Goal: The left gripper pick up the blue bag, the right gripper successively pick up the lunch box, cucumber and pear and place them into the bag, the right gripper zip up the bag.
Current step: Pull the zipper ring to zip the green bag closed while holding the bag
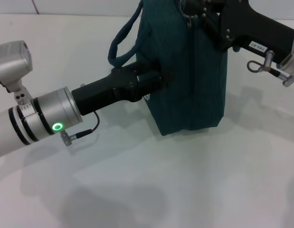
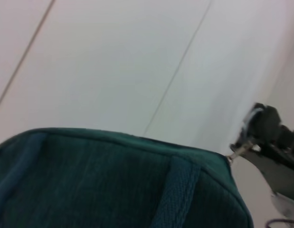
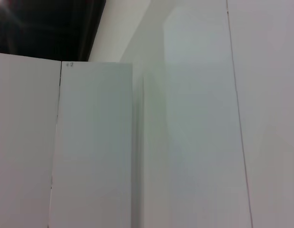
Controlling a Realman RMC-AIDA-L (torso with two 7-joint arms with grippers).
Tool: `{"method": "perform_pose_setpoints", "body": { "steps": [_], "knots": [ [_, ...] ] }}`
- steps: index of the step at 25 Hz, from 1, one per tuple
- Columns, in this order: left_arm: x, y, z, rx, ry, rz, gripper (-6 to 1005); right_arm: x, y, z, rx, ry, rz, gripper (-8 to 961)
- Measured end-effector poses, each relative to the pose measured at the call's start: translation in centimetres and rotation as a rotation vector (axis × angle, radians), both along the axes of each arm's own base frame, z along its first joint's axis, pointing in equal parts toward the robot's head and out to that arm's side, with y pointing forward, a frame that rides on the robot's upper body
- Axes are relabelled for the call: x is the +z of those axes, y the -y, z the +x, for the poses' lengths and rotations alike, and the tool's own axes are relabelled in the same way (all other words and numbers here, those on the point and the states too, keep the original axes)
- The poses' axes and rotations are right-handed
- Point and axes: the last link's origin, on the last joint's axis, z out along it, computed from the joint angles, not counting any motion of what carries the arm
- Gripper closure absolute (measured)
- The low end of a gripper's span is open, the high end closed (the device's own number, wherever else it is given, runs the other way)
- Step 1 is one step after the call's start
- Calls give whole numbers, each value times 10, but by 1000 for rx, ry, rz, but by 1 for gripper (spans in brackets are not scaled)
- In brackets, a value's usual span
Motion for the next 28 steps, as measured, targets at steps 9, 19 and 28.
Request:
{"method": "perform_pose_setpoints", "body": {
  "steps": [9,19,28],
  "knots": [
    [3,-2,-1,-2,-2,25,401,0,4,6,-12,-7,-5,916],
    [-2,-1,6,-78,-43,16,721,0,6,10,-23,-12,-8,912],
    [-4,3,9,-131,-72,-14,925,5,5,12,-45,-41,8,909]
  ]
}}
